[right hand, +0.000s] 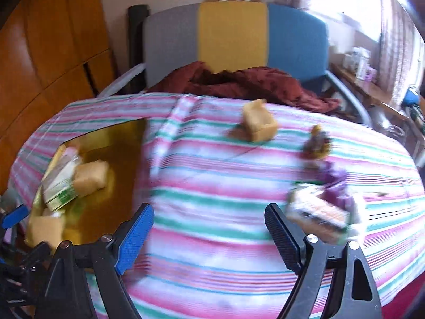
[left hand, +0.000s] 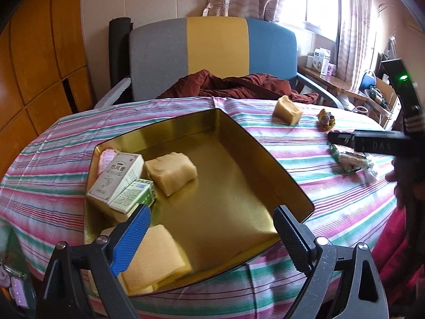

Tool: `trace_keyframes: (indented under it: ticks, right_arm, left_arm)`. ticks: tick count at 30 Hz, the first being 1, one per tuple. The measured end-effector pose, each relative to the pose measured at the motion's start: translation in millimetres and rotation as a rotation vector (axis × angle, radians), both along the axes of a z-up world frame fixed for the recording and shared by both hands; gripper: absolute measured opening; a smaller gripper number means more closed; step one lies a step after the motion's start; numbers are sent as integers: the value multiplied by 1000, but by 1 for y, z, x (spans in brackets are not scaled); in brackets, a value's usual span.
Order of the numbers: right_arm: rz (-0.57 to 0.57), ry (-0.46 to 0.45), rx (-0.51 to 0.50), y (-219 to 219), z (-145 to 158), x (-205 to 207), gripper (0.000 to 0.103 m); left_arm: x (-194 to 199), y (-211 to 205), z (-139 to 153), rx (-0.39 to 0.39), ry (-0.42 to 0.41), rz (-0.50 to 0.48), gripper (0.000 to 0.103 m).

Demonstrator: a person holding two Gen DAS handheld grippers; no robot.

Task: Organize objects
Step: 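Move both tools toward the cracker packet and wrapped white balls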

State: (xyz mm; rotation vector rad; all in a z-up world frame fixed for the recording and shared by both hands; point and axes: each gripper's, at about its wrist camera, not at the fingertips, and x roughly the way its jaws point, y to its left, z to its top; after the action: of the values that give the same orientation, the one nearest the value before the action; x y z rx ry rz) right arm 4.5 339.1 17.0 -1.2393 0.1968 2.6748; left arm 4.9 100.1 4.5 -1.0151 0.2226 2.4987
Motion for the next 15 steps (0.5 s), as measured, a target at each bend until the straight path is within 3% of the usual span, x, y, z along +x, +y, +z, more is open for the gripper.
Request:
trace_keyframes:
  ticks: [4, 9, 13, 15]
  right_arm:
    - [-130, -7, 70, 61, 9, 4, 87]
    - [-344, -1, 81, 142, 4, 21, 87]
    - [-544, 14, -115, 199, -14, 47, 87]
    - [-592, 43, -203, 213, -16, 56, 87]
  left_arm:
    - [-2, 9, 2, 13, -6, -33, 94]
    - [-4, 26, 4, 25, -24, -83, 94]
    - [-7, 48, 10, 20, -23, -132, 94]
    - [-9, 61, 15, 21, -20, -159, 94]
